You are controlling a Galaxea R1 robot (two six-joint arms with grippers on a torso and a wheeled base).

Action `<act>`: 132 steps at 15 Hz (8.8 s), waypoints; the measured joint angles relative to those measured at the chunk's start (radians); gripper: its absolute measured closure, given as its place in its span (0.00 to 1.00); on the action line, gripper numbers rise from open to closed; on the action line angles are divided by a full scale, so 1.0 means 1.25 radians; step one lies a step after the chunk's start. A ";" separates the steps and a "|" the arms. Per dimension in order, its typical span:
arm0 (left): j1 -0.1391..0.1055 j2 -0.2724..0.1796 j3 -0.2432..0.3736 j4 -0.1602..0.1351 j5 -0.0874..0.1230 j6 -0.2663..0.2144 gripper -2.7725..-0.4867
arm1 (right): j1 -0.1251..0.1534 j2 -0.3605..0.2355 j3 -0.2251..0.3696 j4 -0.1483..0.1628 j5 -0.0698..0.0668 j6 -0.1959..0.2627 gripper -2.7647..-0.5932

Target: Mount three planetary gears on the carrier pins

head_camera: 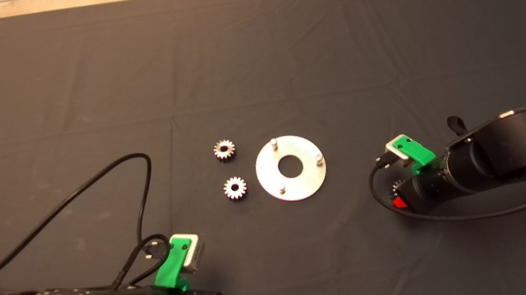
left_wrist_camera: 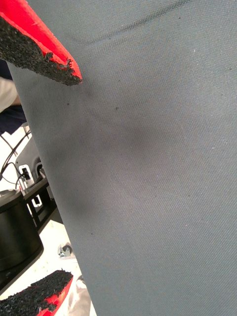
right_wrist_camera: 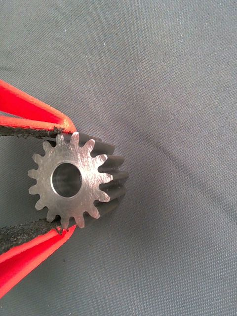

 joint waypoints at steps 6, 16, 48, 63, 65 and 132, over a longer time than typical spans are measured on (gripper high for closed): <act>0.000 0.001 0.000 0.004 0.000 -0.002 0.01 | 0.020 0.000 0.007 0.000 -0.002 0.002 0.85; 0.000 0.042 0.000 0.006 0.000 -0.004 0.01 | 0.131 0.011 0.012 0.013 -0.005 0.005 0.86; 0.000 0.035 0.000 0.012 0.000 -0.008 0.01 | 0.223 0.298 -0.219 0.193 0.000 0.004 0.86; 0.000 0.035 0.000 0.012 0.000 -0.007 0.01 | 0.192 0.323 -0.243 0.194 0.001 0.002 0.86; 0.000 0.035 0.000 0.012 0.000 -0.008 0.01 | 0.184 0.323 -0.247 0.194 0.001 0.002 0.87; 0.000 0.028 0.000 0.012 0.000 -0.008 0.01 | 0.173 0.343 -0.295 0.193 0.004 -0.011 0.87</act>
